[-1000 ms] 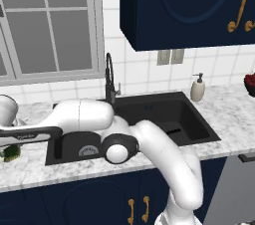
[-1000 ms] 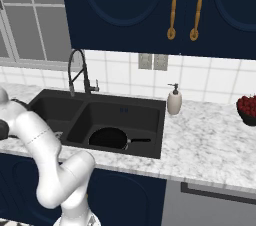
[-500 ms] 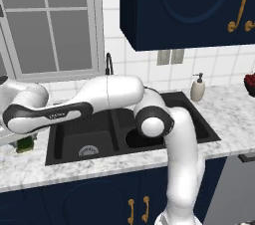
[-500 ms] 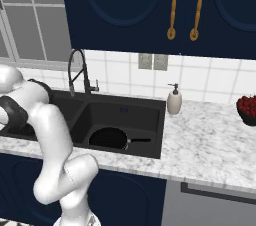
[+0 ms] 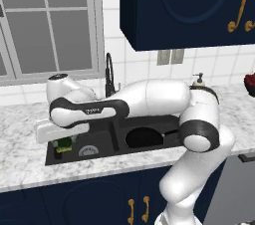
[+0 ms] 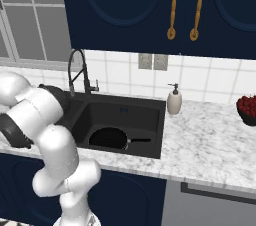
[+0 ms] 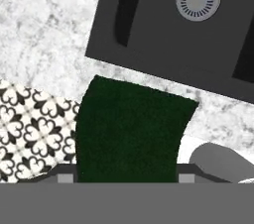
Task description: Pick the pan and sponge and place them into the sink. Then turn on the water.
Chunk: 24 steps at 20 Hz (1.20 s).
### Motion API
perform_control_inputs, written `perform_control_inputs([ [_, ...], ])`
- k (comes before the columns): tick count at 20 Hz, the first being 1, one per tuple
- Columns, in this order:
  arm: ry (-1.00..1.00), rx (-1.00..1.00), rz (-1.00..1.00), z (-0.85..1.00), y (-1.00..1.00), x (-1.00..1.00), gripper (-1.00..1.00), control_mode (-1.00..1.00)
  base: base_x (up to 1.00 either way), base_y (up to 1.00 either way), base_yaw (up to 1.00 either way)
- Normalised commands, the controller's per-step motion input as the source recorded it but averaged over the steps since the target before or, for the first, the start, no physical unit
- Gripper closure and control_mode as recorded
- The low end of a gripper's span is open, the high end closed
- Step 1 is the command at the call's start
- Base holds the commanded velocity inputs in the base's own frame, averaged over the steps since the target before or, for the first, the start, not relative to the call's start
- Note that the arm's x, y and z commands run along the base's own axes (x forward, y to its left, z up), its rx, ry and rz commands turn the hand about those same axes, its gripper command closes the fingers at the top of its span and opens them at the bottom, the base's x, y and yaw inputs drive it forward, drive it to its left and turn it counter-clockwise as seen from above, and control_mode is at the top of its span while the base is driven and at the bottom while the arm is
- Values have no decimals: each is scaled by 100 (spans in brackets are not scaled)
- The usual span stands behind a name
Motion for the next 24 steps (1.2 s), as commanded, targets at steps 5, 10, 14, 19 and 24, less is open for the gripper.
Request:
perform_control_inputs([
  [5,40,0,0,26,-100,41,100,-100,0,0,0],
  [10,46,0,-2,7,-100,22,100,-100,0,0,0],
  [14,31,0,0,0,-100,15,100,-100,0,0,0],
  [19,24,-1,0,-1,-100,19,100,-100,0,0,0],
  [24,11,-4,0,-18,-100,30,100,-100,0,0,0],
])
